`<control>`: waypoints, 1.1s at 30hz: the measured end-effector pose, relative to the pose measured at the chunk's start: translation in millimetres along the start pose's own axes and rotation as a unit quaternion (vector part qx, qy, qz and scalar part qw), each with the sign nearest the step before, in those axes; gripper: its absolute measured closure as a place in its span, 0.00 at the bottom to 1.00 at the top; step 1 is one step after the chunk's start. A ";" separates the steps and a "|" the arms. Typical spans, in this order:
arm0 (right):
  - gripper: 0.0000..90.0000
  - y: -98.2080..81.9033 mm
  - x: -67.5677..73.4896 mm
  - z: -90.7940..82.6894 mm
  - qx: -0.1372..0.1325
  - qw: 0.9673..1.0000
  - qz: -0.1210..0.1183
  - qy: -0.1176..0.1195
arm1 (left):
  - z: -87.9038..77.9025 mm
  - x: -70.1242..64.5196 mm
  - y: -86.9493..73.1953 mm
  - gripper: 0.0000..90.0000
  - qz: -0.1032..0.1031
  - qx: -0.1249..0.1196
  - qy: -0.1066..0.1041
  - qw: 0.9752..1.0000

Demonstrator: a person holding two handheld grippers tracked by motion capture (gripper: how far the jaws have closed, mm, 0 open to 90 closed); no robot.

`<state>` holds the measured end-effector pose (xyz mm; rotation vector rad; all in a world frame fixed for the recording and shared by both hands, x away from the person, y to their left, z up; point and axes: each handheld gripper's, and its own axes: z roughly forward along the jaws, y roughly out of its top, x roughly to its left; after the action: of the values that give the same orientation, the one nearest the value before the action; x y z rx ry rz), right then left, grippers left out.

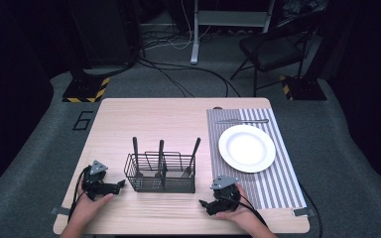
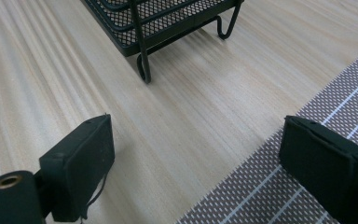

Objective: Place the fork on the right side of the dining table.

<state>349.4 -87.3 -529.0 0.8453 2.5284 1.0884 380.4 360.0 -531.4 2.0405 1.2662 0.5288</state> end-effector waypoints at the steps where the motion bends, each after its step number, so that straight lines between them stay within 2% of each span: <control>1: 0.11 0.0 0.0 0.0 0.000 1.000 0.000 0.000 | 0.2 0.1 0.2 0.00 0.000 0.000 0.000 1.000; 21: 0.17 -1.1 0.4 -1.8 -0.006 1.000 0.009 -0.010 | 0.3 0.3 0.4 0.00 0.000 0.000 0.000 1.000; 24: 0.20 -0.7 0.6 -2.6 -0.006 1.000 0.016 -0.015 | 0.3 0.3 0.4 0.00 0.001 0.000 0.000 1.000; 28: 0.29 1.2 0.2 -5.2 -0.001 1.000 0.020 -0.018 | 0.4 0.3 0.4 0.00 0.000 0.000 0.000 1.000; 33: 0.33 5.8 1.9 -11.8 -0.006 1.000 0.028 -0.010 | 0.3 0.3 0.4 0.00 0.000 0.000 0.000 1.000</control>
<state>344.9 -89.8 -516.7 0.9250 2.4926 1.1067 381.0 360.0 -531.3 2.0415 1.2655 0.5284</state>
